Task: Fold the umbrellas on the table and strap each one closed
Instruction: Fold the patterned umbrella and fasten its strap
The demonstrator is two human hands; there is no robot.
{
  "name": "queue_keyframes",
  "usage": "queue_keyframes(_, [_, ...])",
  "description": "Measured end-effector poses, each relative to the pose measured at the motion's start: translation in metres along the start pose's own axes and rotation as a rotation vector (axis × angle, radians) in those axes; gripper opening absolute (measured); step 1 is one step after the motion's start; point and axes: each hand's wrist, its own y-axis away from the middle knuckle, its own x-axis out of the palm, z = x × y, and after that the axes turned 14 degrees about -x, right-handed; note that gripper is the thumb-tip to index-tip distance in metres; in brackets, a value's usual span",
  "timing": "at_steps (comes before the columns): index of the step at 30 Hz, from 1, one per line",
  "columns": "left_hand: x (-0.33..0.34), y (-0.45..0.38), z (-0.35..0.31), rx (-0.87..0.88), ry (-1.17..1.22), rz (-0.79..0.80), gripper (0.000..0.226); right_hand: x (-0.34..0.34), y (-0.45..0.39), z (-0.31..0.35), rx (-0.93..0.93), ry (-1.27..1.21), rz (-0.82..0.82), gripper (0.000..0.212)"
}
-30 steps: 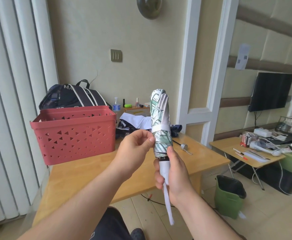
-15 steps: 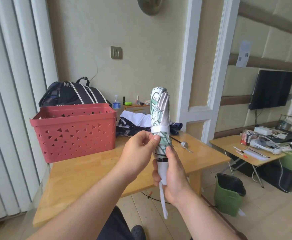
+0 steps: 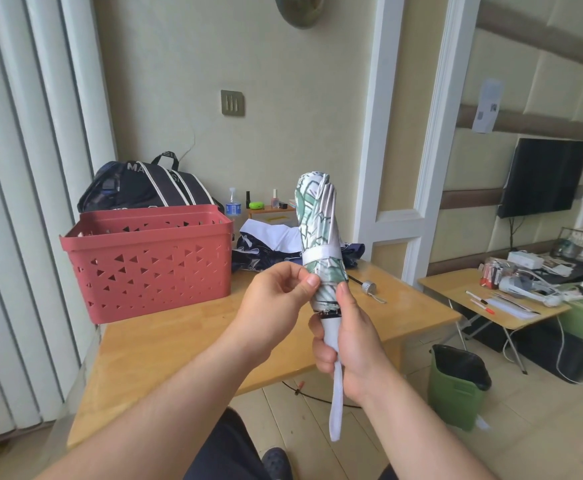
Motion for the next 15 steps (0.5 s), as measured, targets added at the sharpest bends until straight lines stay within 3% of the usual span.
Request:
queue_keyframes(10, [0.007,-0.001,0.000,-0.003,0.038,-0.068,0.023,-0.005,0.001,0.002,0.073,-0.051,-0.005,0.073])
queue_keyframes(15, [0.012,0.000,-0.002,-0.004,0.025,-0.106,0.026,-0.004,0.002,-0.001,0.003,0.062,-0.052,0.064])
